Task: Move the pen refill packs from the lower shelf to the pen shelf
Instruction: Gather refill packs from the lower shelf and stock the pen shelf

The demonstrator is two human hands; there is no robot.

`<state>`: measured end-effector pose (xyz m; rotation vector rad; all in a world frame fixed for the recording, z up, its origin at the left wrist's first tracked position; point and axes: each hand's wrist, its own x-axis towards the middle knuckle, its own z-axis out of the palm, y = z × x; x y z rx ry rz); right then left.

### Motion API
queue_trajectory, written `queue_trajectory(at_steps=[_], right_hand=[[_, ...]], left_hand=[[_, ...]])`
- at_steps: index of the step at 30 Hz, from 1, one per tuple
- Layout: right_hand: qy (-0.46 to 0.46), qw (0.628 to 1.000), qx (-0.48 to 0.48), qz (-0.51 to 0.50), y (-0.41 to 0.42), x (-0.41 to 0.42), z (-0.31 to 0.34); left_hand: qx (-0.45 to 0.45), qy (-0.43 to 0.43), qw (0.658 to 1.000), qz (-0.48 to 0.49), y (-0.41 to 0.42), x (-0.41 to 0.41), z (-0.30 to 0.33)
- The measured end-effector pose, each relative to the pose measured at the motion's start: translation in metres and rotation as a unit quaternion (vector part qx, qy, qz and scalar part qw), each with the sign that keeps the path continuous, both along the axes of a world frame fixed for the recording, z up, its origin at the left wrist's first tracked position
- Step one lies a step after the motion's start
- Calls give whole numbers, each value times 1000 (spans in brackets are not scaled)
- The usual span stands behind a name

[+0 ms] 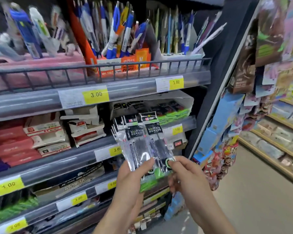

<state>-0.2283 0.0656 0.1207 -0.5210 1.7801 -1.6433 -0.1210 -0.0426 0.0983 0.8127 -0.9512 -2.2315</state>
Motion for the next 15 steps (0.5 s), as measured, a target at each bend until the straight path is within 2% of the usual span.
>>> queue_trajectory(at_steps=[4, 10, 15], right_hand=[[77, 997, 13, 28, -49, -27, 6], [189, 980, 16, 54, -129, -51, 20], [291, 952, 34, 85, -161, -52, 21]], left_hand=[[2, -30, 995, 99, -17, 4, 5], [-41, -120, 986, 108, -20, 5, 12], [-34, -150, 978, 141, -12, 1, 13]])
